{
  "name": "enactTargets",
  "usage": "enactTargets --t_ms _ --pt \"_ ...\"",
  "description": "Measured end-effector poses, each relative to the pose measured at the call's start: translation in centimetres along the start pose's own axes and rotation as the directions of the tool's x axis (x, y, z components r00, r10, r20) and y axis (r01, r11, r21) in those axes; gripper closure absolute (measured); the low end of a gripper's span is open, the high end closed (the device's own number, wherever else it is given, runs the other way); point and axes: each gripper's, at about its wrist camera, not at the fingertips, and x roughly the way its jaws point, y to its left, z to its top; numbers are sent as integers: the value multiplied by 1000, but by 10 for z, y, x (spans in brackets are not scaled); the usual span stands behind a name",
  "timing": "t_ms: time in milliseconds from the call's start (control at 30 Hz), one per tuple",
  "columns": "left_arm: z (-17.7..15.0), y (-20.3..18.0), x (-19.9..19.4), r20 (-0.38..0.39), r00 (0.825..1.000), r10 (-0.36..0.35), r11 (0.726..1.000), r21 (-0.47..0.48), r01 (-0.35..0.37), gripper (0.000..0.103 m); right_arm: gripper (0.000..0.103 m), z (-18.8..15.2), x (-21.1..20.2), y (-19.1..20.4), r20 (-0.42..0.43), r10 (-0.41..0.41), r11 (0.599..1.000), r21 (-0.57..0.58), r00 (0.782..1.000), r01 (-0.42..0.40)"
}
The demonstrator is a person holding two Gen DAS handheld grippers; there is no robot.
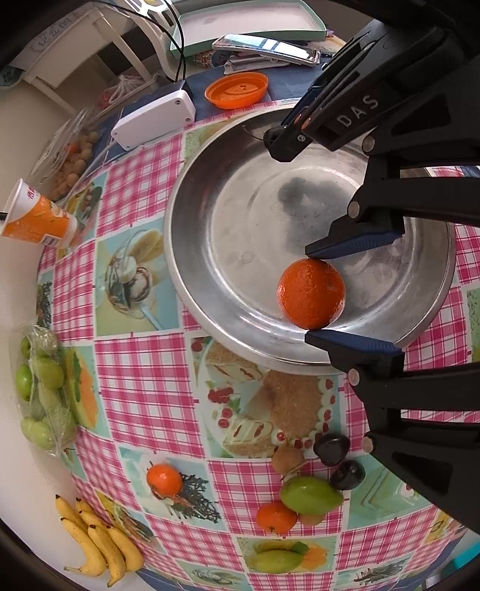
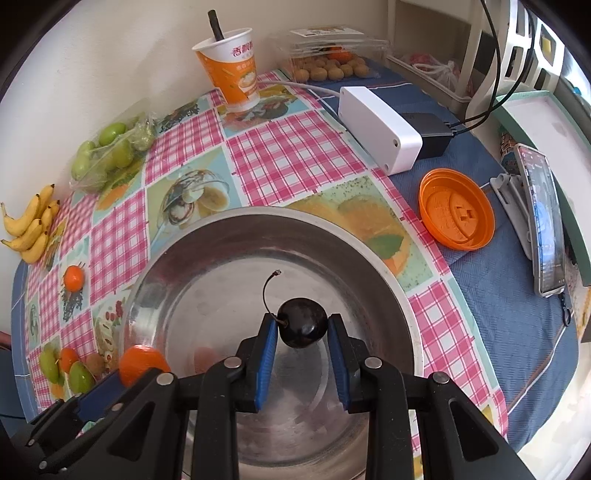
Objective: Organize fruits
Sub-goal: 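Carry the cherry and orange over the steel bowl and open both tools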
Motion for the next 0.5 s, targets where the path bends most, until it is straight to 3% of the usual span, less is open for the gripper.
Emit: enactTargets --t_ms 500 --pt "1 -1 7 -16 1000 -7 1000 -11 7 62 72 -2 5 1 -26 9 1000 -2 1000 -9"
